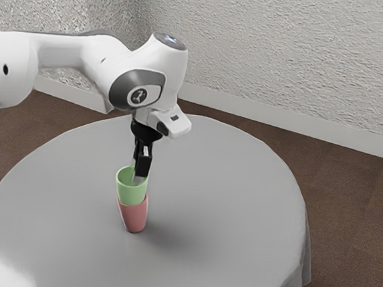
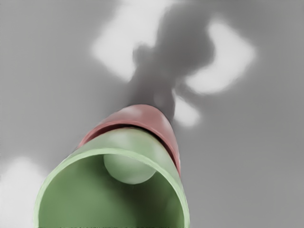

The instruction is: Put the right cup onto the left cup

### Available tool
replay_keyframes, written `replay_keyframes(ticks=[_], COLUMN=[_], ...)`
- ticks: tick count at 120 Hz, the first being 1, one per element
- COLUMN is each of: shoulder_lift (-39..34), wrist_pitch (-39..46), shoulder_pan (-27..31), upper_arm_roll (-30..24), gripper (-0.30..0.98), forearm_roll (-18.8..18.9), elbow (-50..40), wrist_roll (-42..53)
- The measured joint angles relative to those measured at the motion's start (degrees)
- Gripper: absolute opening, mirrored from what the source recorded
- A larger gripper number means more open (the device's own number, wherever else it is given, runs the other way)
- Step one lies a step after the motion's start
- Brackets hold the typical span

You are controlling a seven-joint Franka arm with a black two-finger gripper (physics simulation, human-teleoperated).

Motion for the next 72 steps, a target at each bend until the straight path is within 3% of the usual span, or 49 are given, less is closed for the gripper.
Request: replay_keyframes(ticks=[46,72], shoulder_lift=[0.14,-2.58], wrist_pitch=[-4.79,-7.25], shoulder_pan=[0.16,6.36], upper_arm_roll=[3.47,3.56], gripper=[0.67,0.68], forearm_roll=[-3.72,-4.26], elbow=[11.59,15.57], wrist_roll=[2.39,5.05])
